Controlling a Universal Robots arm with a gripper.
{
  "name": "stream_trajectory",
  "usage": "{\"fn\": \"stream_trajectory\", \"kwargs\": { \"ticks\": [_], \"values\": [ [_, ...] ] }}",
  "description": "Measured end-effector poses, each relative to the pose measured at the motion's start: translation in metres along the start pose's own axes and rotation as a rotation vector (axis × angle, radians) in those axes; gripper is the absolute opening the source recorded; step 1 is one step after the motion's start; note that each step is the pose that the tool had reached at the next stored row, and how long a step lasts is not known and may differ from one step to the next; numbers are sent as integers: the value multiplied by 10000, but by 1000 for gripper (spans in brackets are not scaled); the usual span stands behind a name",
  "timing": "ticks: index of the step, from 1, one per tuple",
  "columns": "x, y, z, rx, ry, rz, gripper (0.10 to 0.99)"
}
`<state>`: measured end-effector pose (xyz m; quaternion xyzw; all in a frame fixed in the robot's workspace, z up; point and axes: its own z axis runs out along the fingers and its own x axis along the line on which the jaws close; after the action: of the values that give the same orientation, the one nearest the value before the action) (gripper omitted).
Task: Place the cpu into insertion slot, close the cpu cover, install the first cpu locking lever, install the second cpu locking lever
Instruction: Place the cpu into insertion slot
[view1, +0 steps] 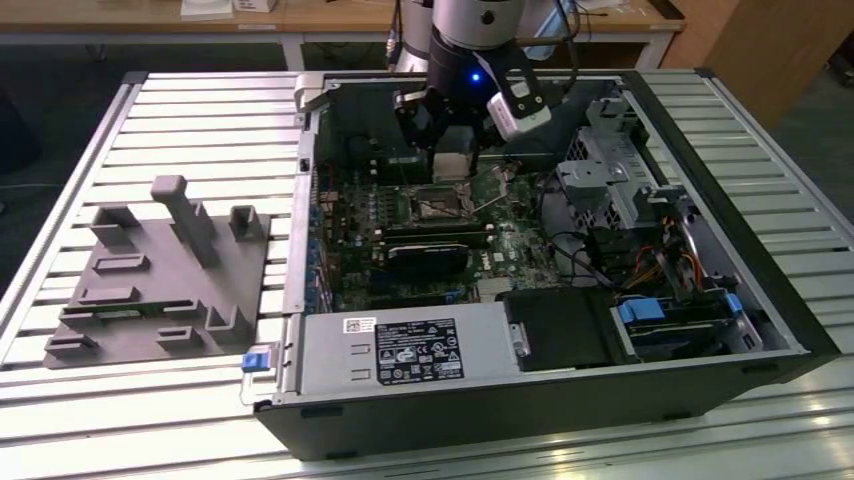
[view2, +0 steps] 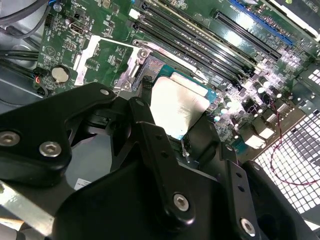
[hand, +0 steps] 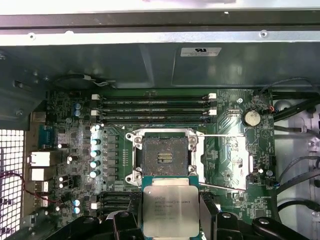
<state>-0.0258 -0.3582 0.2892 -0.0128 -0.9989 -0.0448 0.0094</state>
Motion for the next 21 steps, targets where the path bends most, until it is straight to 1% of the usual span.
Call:
{"fn": "stream_trajectory", "kwargs": {
  "ticks": [4, 13, 21],
  "values": [
    [0, -1, 18, -3, -1, 0, 541],
    [-2, -9, 107, -21, 0, 0, 541],
    [-2, -10, 118, -35, -1, 0, 541]
  ]
}}
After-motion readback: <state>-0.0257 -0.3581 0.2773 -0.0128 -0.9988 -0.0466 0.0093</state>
